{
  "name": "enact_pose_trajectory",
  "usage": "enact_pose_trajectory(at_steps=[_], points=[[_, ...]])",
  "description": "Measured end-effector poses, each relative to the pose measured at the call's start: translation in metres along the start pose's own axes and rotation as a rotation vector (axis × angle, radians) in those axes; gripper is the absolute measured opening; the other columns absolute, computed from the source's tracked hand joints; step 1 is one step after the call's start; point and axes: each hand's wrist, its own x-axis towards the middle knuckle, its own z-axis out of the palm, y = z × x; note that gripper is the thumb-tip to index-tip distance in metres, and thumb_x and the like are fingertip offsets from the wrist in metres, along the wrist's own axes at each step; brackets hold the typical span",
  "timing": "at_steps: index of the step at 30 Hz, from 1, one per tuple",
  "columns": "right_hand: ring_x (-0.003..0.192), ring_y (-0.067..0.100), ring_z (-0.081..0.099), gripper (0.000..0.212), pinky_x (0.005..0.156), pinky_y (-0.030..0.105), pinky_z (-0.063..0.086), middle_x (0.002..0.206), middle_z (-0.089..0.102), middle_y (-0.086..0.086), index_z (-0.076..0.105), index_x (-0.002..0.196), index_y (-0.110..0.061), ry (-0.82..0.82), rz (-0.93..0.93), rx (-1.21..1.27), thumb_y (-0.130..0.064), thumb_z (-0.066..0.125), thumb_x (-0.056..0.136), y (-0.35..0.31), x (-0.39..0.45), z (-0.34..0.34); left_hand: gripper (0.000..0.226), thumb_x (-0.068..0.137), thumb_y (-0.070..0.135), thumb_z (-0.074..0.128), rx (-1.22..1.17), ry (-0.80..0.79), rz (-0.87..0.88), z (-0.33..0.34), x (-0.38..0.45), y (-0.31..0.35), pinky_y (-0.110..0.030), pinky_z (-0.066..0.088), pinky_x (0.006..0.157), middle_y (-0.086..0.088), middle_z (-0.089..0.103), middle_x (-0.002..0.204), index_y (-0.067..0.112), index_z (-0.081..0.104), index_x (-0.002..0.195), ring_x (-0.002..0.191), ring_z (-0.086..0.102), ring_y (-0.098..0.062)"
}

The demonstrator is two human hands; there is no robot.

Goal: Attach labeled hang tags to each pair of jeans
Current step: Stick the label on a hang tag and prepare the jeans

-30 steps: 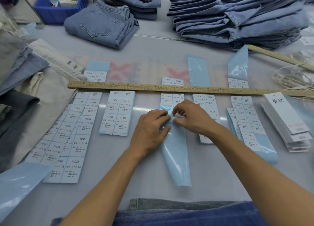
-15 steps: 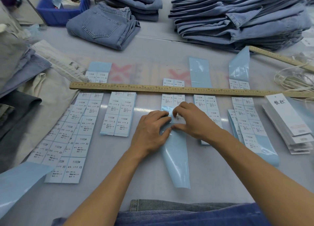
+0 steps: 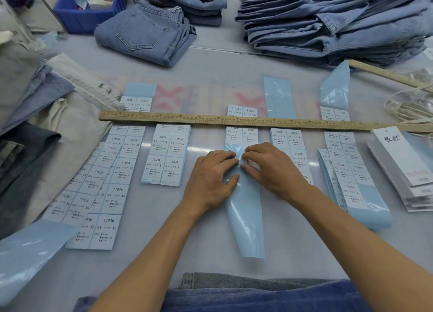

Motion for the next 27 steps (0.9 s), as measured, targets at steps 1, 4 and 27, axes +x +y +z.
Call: enact_pose_trajectory(at_steps=[1,4,27], points=[[0.109,0.028,0.058,0.024,0.089,0.037,0.048,0.119,0.069,0.005,0.073,0.11,-0.008,-0.002,0.012,0.017,-0.026,0.066,0.096,-0.001,-0.001,0.0,0.032,0.083,0.025,0.074,0.0,-0.004,0.003,0.0,0.0,0.0,-0.039,0.045,0.098,0.003,0.067,0.125,0.014,0.072,0.113,0.12,0.058,-0.019],[0.109,0.028,0.057,0.025,0.089,0.037,0.048,0.119,0.068,0.004,0.073,0.111,-0.008,0.005,0.027,0.03,-0.027,0.067,0.095,-0.002,-0.002,0.001,0.033,0.084,0.025,0.072,0.008,-0.02,0.013,-0.001,0.0,0.001,-0.039,0.044,0.099,0.002,0.065,0.126,0.014,0.071,0.115,0.122,0.056,-0.019],[0.09,0.017,0.055,0.002,0.082,0.024,0.044,0.094,0.06,0.0,0.069,0.087,-0.01,0.155,0.357,0.388,-0.008,0.069,0.086,-0.013,-0.001,0.013,0.03,0.084,0.03,0.06,0.127,-0.047,0.018,0.001,-0.001,0.004,-0.035,0.04,0.097,0.005,0.06,0.129,0.018,0.065,0.111,0.126,0.05,-0.016]])
